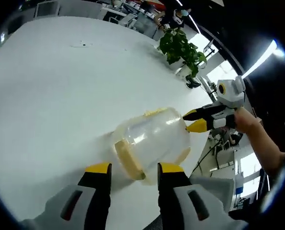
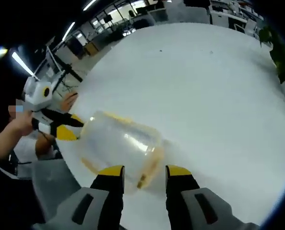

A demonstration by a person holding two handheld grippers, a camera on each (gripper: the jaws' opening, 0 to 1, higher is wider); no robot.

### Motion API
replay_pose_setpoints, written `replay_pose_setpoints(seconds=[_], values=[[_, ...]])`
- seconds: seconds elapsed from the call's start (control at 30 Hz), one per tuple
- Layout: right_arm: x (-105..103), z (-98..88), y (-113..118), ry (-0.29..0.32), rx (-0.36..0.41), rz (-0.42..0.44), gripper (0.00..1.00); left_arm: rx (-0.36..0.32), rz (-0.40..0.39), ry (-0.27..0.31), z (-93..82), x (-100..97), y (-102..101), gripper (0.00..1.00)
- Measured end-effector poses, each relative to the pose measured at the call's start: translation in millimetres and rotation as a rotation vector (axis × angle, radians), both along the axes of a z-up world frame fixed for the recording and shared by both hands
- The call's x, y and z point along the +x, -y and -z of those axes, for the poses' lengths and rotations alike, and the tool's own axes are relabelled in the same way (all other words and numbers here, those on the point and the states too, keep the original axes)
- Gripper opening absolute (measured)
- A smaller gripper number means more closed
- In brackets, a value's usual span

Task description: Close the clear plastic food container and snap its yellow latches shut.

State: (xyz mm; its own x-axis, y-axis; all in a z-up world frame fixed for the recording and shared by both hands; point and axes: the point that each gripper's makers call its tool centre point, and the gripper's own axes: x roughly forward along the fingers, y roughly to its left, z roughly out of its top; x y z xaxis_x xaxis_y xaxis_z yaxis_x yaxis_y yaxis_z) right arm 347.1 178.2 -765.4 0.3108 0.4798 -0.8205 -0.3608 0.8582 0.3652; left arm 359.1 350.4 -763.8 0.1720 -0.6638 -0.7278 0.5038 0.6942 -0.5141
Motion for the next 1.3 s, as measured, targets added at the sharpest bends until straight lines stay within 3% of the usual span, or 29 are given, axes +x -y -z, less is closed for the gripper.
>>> replay_pose_setpoints(seconds=[0.17,0.53,0.77,1.07,1.3], values=[[-1,-2.3,3,0.000,-0.013,-0.010,0.33,-0.002,0.009,0.003,-2.9,-0.2,6,0.37],[-3,5.9,-7,0.007,-0.029,-0.051,0.32,0.072,0.039,0.035,12.0,-4.8,6,0.35],[-3,5.3,-10,-0.002,-0.008,-0.050,0.28,0.040,0.012,0.039,8.8,-2.9,13,0.30],[-4,4.2,-12,0.007,-0.044,-0.095,0.26,0.061,0.013,0.044,9.2,-3.0,15,0.30],[-4,4.8,-11,0.017,-0.032,-0.080,0.24,0.048,0.001,0.059,9.0,-4.3,15,0.27]])
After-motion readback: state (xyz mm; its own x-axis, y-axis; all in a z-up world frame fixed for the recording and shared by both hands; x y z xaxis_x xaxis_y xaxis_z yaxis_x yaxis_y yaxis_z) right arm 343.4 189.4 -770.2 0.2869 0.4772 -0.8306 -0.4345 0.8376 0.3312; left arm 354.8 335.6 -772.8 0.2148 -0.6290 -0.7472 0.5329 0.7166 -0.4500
